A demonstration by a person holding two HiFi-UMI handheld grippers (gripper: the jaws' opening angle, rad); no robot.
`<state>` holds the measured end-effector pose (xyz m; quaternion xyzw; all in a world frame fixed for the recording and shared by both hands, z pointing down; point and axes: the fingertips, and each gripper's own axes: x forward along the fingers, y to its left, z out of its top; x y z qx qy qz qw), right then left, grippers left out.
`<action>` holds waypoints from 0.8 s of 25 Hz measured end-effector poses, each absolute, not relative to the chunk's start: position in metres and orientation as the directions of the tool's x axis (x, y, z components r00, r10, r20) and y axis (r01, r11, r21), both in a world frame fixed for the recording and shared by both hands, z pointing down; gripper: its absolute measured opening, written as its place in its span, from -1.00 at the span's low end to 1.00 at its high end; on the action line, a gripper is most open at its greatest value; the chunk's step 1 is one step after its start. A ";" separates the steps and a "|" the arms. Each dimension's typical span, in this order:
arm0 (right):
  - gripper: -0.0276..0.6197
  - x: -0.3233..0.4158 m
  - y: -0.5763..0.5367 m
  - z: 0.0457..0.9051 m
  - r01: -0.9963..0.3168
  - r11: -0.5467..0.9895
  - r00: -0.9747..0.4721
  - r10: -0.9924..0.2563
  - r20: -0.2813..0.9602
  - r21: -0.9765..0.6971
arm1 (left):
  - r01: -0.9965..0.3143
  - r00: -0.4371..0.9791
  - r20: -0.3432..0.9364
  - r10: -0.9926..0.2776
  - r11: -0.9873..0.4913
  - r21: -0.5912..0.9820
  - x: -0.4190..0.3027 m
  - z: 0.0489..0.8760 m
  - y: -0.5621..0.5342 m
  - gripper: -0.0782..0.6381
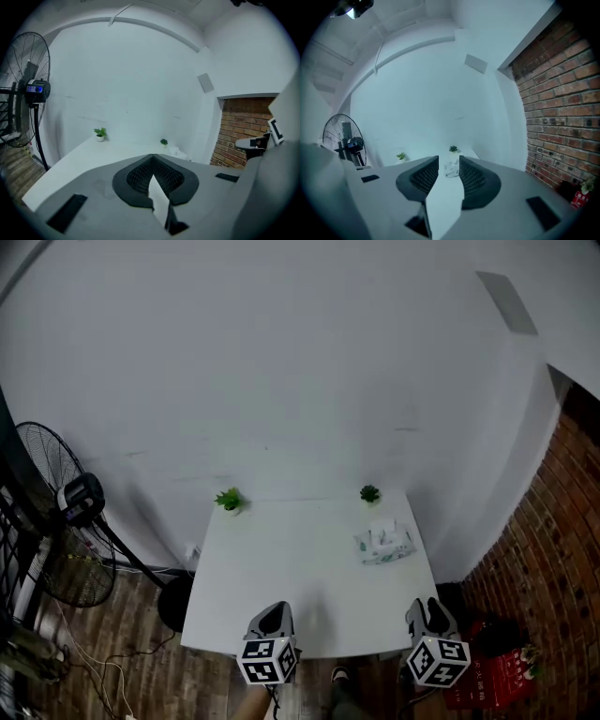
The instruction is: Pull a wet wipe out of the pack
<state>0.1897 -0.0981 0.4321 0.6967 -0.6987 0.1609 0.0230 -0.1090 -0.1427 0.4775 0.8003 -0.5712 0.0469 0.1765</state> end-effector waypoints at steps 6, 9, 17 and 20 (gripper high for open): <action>-0.49 0.201 -0.167 0.431 -0.981 0.001 -0.054 -0.961 0.270 -0.194 | -0.944 0.302 0.281 -0.911 -0.245 0.221 -0.109 0.469 -0.204 -0.78; -0.49 0.211 -0.201 0.433 -0.980 0.000 -0.057 -0.958 0.281 -0.197 | -0.944 0.302 0.273 -0.913 -0.247 0.219 -0.098 0.463 -0.238 -0.78; -0.49 0.230 -0.275 0.442 -0.980 0.007 -0.071 -0.946 0.315 -0.200 | -0.944 0.305 0.300 -0.904 -0.244 0.222 -0.078 0.471 -0.310 -0.78; -0.49 0.233 -0.296 0.448 -0.980 0.012 -0.078 -0.941 0.331 -0.198 | -0.946 0.302 0.311 -0.901 -0.242 0.217 -0.076 0.475 -0.327 -0.78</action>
